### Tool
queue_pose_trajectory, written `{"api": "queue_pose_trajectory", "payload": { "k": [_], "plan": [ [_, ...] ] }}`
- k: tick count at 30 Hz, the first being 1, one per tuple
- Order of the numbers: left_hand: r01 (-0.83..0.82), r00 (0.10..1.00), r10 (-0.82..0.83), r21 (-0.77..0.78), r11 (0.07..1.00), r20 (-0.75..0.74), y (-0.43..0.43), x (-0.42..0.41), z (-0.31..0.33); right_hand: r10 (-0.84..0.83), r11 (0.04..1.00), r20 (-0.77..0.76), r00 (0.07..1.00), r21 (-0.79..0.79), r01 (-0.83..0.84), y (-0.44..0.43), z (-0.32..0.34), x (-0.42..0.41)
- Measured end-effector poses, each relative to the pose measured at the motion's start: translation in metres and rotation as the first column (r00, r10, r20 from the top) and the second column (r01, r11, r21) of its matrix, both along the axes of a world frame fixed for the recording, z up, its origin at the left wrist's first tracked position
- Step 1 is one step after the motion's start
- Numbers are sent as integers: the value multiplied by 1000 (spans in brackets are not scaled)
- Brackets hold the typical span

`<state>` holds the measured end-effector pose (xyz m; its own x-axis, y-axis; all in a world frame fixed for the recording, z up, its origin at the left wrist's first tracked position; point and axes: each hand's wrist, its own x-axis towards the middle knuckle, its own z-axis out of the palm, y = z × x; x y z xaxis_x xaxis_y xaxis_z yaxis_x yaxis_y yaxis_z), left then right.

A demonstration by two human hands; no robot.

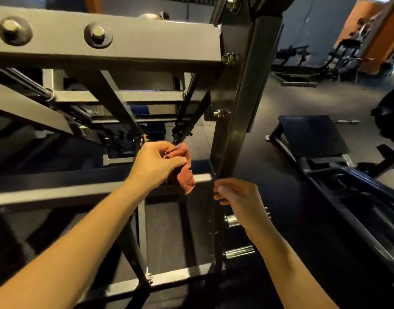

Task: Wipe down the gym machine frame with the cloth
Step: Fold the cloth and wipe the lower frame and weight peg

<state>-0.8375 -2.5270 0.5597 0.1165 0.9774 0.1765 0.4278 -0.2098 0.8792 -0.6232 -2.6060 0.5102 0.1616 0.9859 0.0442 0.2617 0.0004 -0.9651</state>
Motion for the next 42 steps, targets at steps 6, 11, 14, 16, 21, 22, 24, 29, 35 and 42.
{"api": "queue_pose_trajectory", "payload": {
  "k": [6,11,14,16,21,22,24,29,35,42],
  "plan": [
    [-8,1000,12,237,972,-16,-67,55,-39,107,984,-35,994,146,-101,-25,-7,4],
    [99,994,-103,97,990,40,-109,79,-60,110,994,-185,977,41,-104,-54,-20,26],
    [148,986,-143,49,988,-84,-129,87,-75,26,997,-220,975,-61,-40,-66,-29,35],
    [146,980,-143,14,989,-138,-134,88,-83,-20,997,-219,975,-79,3,-71,-34,36],
    [180,966,-188,-62,982,-175,-133,81,-89,-163,977,-352,922,-188,101,-70,-53,35],
    [169,966,-173,-39,985,-191,-130,77,-91,-205,967,-377,903,-223,126,-67,-57,35],
    [115,967,-110,7,993,-229,-119,69,-98,-275,941,-411,869,-303,154,-56,-67,34],
    [95,920,21,273,957,-392,-86,55,-102,-419,882,-543,728,-433,184,-20,-74,18],
    [201,830,212,631,749,-516,-53,36,-98,-492,866,-401,772,-139,480,7,-77,-12],
    [267,813,221,682,681,-539,-33,27,-142,-585,798,-68,808,131,588,17,-164,-29]
  ]
}}
